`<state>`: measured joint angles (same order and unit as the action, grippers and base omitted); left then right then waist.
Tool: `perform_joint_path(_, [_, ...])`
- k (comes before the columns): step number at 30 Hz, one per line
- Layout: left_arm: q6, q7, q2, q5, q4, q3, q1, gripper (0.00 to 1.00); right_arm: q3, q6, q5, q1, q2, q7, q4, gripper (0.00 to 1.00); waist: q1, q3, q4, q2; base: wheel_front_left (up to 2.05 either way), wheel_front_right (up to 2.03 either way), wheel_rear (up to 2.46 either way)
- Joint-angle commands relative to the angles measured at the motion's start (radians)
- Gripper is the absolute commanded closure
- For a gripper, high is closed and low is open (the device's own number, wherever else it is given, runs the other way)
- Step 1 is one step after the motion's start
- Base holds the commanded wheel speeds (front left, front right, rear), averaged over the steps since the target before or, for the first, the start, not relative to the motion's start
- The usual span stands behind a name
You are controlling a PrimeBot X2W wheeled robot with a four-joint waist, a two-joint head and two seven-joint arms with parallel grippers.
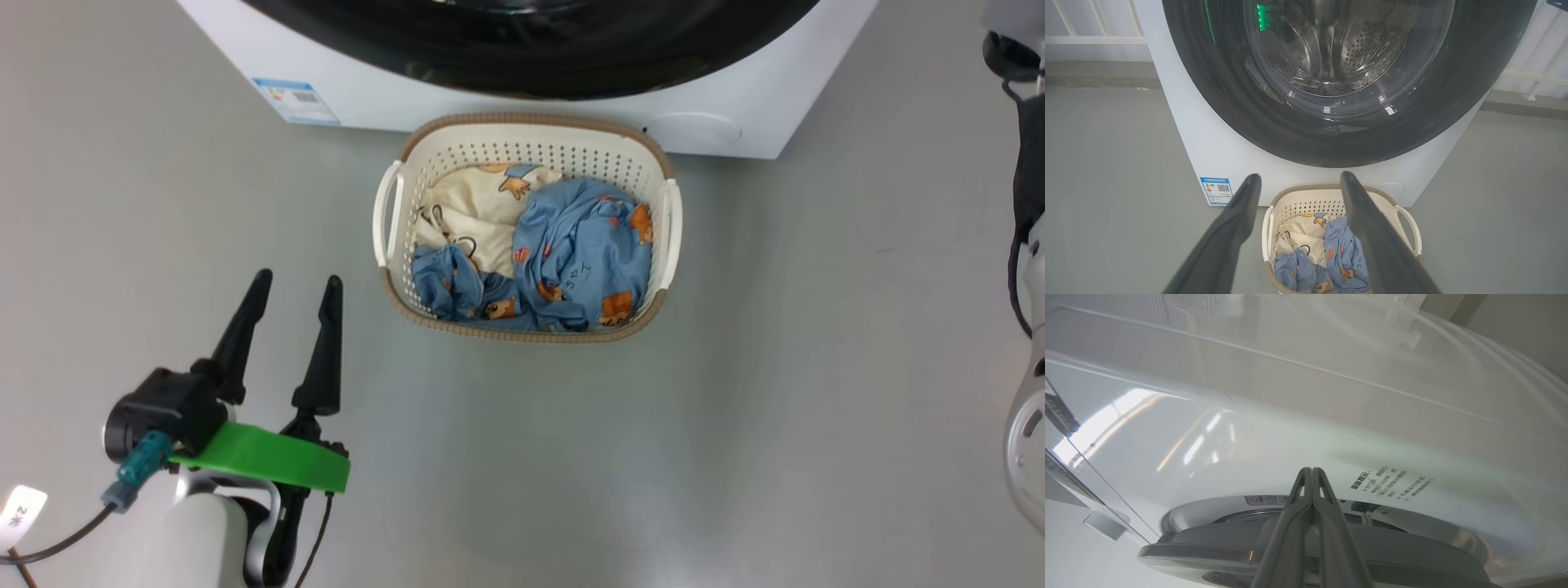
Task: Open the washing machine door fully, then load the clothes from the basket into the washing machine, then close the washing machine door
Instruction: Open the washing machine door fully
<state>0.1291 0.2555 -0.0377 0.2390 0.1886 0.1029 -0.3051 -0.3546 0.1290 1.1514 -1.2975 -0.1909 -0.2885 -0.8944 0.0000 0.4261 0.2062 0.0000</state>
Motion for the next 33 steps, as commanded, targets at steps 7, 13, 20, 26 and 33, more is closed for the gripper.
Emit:
perform_joint_path(7, [0.002, 0.006, -0.016, 0.006, -0.034, -0.034, -0.036, 0.0, 0.028, 0.002, -0.056, -0.087, 0.022, -0.09, -0.003, 1.0, 0.0, 0.036, 0.021, 0.0, 0.0, 0.0, 0.0])
perform_joint_path(13, [0.002, 0.006, -0.014, 0.009, -0.037, -0.032, -0.045, 0.0, 0.028, 0.002, -0.095, -0.114, 0.03, -0.132, -0.017, 1.0, 0.0, 0.052, 0.025, 0.0, 0.0, 0.0, 0.0])
perform_joint_path(20, [0.002, 0.006, -0.013, 0.015, -0.039, -0.028, -0.053, 0.0, 0.011, 0.002, -0.143, -0.147, 0.033, -0.153, -0.041, 1.0, 0.0, 0.073, 0.031, 0.0, 0.0, 0.0, 0.0])
perform_joint_path(26, [0.002, 0.006, -0.013, 0.027, -0.04, -0.025, -0.059, 0.0, -0.015, 0.002, -0.174, -0.143, 0.034, -0.157, -0.052, 1.0, 0.0, 0.083, 0.034, 0.0, 0.0, 0.0, 0.0])
perform_joint_path(33, [0.002, 0.006, -0.013, 0.031, -0.039, -0.022, -0.063, 0.0, -0.042, 0.002, -0.208, -0.142, 0.039, -0.176, -0.073, 1.0, 0.0, 0.092, 0.04, 0.0, 0.0, 0.0, 0.0])
